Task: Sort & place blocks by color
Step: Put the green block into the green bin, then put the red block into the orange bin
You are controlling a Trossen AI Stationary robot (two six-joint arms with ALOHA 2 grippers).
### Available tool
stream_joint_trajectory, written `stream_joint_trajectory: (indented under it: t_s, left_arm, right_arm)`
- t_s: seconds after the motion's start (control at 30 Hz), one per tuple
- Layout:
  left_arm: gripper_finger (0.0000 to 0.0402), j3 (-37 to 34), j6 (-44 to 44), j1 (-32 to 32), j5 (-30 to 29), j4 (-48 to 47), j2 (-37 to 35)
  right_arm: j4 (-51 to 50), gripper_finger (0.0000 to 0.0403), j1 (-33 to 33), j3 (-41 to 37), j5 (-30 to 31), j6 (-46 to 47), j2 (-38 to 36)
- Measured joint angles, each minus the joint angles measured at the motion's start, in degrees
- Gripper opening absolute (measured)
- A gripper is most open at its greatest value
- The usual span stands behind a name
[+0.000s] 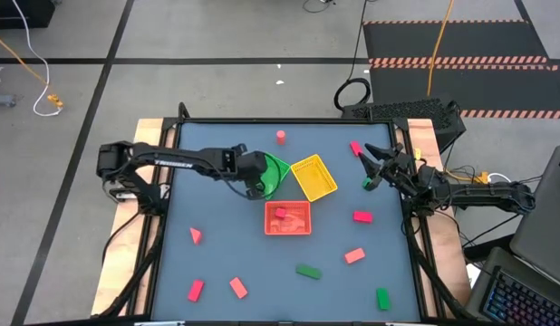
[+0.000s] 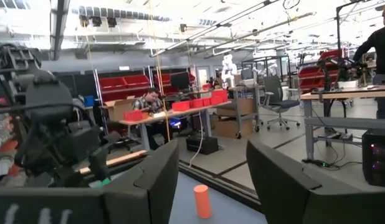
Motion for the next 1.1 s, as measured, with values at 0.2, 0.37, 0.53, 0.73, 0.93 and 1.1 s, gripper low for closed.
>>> stream_joint_trajectory:
  t_s: [0.2,0.37,0.53,0.73,0.93,1.1]
  left_arm:
    - [0.0128,0.0,0.1,-0.8,0.8,0.0,1.1]
    - [0.0128,0.0,-0.4,-1.0,0.8,0.3,1.0]
    - [0.0128,0.0,-0.7,-1.0,1.9,0.3,1.0]
    - [0.0128,0.0,-1.1,-1.0,3.2,0.1,1.0]
    - [0.0212,0.0,-5.3,-1.0,3.5,0.0,1.0]
    - [0.0330,0.0,-7.5,-1.7,5.2,-2.2,0.7]
  right_arm:
    - [0.2,0.0185,0.0,0.0,0.3,-0.2,0.6]
    - [0.6,0.0185,0.0,0.0,0.3,-1.2,0.6]
    - [0.6,0.0185,0.0,0.0,0.3,-0.9,0.6]
    - [0.6,0.0185,0.0,0.0,0.2,-0.9,0.6]
    - [0.7,0.0185,0.0,0.0,0.2,-0.9,0.6]
    - [3.9,0.0185,0.0,0.0,0.2,-3.4,0.6]
